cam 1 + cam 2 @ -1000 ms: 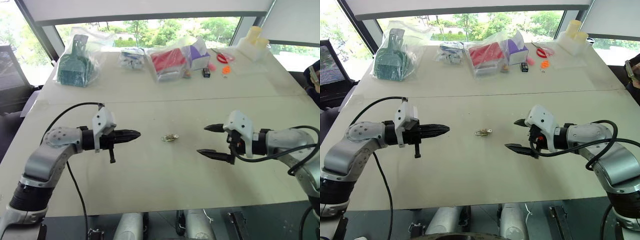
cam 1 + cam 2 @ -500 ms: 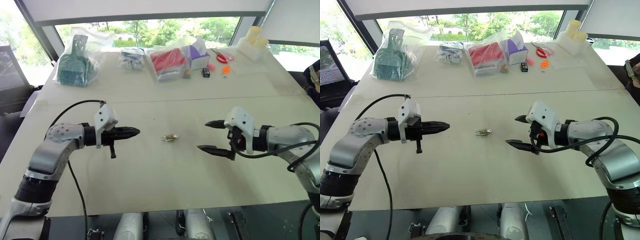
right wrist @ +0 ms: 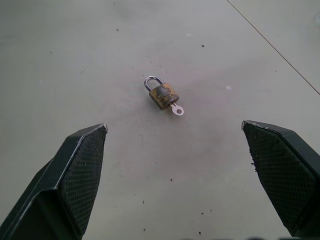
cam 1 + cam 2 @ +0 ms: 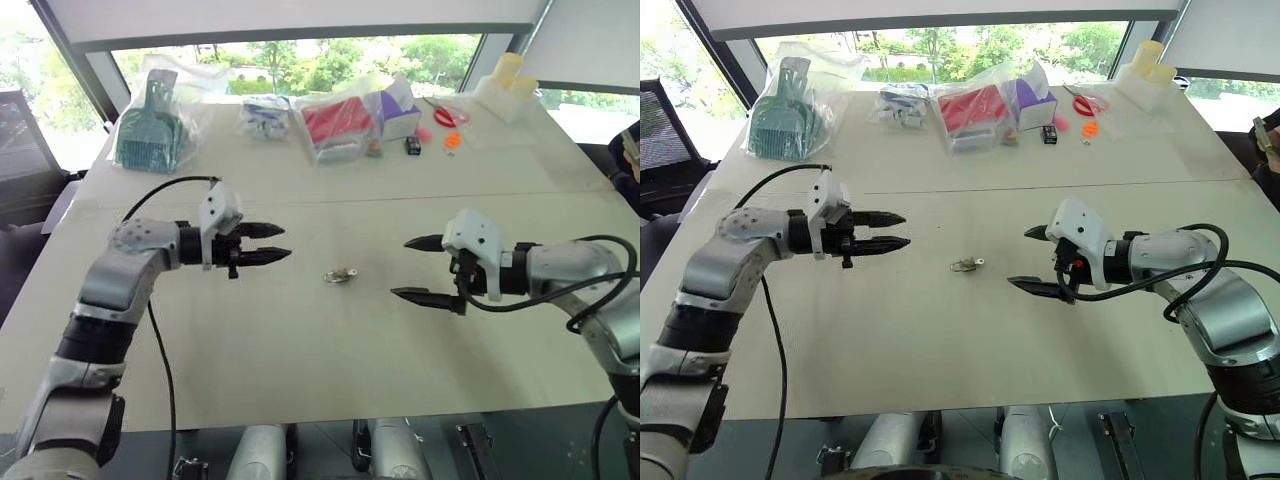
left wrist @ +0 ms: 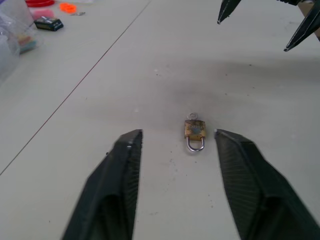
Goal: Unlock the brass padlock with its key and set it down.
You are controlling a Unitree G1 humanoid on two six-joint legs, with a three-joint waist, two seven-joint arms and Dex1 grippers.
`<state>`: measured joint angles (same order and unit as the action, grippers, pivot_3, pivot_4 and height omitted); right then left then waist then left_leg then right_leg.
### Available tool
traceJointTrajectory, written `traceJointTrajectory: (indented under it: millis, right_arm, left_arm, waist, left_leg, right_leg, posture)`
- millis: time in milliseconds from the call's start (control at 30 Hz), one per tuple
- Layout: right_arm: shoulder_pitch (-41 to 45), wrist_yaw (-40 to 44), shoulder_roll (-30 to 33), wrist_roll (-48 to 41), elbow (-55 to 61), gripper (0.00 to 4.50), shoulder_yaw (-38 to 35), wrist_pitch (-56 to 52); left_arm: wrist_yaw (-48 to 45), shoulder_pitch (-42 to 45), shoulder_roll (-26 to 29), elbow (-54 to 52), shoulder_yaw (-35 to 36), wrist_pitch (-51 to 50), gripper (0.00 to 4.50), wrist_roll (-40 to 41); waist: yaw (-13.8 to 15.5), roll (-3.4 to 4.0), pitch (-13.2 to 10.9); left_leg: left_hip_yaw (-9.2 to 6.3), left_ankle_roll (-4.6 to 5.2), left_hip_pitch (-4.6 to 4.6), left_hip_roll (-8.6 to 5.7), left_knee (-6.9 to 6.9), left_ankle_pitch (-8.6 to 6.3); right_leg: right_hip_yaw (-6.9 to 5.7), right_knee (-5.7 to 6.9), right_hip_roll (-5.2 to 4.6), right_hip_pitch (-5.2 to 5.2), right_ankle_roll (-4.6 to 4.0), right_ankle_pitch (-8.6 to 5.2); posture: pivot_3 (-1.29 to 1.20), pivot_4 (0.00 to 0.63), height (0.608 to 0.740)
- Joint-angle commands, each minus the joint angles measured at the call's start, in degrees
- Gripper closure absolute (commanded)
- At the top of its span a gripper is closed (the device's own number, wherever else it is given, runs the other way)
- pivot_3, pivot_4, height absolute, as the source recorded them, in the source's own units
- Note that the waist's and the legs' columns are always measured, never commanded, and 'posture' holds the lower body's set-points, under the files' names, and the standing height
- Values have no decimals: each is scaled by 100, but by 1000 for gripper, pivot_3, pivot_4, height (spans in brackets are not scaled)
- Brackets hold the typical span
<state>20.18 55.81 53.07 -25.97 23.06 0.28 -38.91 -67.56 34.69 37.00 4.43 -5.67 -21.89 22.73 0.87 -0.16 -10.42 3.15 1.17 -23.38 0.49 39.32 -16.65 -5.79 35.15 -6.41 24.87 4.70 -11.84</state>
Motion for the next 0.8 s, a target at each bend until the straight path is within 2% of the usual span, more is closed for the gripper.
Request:
traceJointTrajectory:
  millis: [33,67,300,567,800]
  right_arm:
    - [96,11,1,99,-70,0,-50,212]
    - [76,-18,-43,160,-124,0,-18,283]
    - [99,-162,-174,195,-45,0,39,179]
    - [-231,-284,-97,170,289,0,-151,50]
    - [-252,-436,-142,157,416,0,-164,-49]
  left_arm:
    - [-147,496,-446,548,-351,328,453,-267]
    - [-144,579,-617,752,-494,493,60,-419]
    - [-98,997,-1396,1603,-1004,942,60,-1020]
    - [-71,902,-1530,2181,-1280,1667,60,-1630]
    - [-19,884,-1646,2565,-1267,1952,60,-1794]
  waist:
    - [17,-2,-1]
    - [19,-2,-1]
    - [-8,-6,-2]
    - [-2,-6,-2]
    - [3,-6,-2]
  left_leg:
    - [-2,0,-1,-2,3,1]
    - [-2,-1,-2,-3,6,1]
    - [-2,0,-1,-7,13,1]
    - [-4,0,-1,-4,14,1]
    - [-8,5,-7,-3,33,-2]
  right_leg:
    - [0,0,-1,-1,2,1]
    - [-1,0,-1,-1,7,4]
    - [1,1,-2,-6,16,10]
    - [1,2,-4,-6,16,10]
    - [1,5,-6,-7,15,10]
  posture:
    - [0,150,740]
    - [0,150,740]
    - [0,150,740]
    - [0,150,740]
    - [0,150,740]
